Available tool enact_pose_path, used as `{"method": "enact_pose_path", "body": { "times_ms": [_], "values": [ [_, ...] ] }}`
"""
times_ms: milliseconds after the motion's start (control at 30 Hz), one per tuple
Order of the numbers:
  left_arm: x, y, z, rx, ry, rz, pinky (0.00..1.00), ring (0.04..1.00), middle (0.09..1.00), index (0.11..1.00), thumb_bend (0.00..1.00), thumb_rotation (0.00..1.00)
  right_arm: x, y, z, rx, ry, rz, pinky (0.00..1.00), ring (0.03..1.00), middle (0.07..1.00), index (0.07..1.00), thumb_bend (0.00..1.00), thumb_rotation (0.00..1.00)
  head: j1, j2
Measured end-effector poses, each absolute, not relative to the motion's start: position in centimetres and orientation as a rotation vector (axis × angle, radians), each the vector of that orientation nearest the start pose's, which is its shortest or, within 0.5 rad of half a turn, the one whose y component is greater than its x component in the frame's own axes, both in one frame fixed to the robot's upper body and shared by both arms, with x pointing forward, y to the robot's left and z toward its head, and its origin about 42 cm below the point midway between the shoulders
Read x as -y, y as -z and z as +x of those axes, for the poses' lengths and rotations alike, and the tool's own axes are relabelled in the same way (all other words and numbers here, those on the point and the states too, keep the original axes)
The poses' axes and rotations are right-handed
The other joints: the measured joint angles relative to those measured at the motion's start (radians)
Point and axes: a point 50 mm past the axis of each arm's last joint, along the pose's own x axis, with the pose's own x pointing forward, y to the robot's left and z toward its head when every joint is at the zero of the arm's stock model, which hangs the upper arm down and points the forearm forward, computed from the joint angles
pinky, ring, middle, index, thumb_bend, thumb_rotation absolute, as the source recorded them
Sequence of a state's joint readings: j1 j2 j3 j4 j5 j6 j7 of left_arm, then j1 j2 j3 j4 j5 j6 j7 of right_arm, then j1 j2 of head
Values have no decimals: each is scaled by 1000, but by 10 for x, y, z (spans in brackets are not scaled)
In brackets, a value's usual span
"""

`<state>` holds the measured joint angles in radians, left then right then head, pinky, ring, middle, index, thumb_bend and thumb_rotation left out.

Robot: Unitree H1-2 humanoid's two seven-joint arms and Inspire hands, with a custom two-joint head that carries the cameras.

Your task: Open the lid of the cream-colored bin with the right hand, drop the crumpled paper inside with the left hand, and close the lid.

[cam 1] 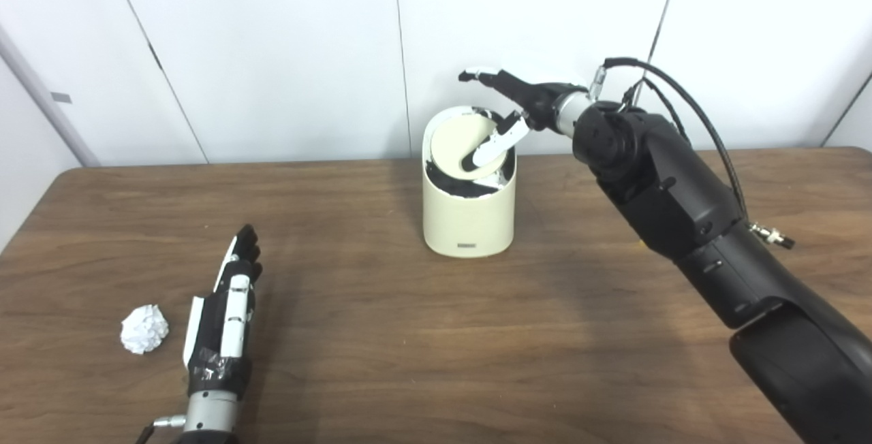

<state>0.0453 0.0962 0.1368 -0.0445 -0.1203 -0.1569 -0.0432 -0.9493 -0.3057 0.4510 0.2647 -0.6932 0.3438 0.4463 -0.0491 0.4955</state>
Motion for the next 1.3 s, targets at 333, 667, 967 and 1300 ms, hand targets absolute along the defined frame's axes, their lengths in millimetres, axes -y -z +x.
{"method": "enact_pose_path", "body": {
  "times_ms": [333,667,967,1300],
  "values": [
    [-281,-112,266,172,-101,-7,1000,1000,996,997,352,924,140,-341,498,193,-390,-1297,1000,973,948,924,913,403,3,0],
    [-281,-112,265,181,-101,-10,1000,1000,999,997,359,908,141,-338,499,217,-392,-1304,1000,969,945,919,911,393,5,3],
    [-281,-112,265,184,-104,-13,1000,1000,995,992,355,893,141,-335,499,230,-391,-1305,1000,976,949,921,909,384,6,6],
    [-281,-112,265,190,-106,-11,1000,1000,992,986,353,900,140,-334,499,238,-390,-1303,1000,972,948,922,872,375,5,8]
  ]
}}
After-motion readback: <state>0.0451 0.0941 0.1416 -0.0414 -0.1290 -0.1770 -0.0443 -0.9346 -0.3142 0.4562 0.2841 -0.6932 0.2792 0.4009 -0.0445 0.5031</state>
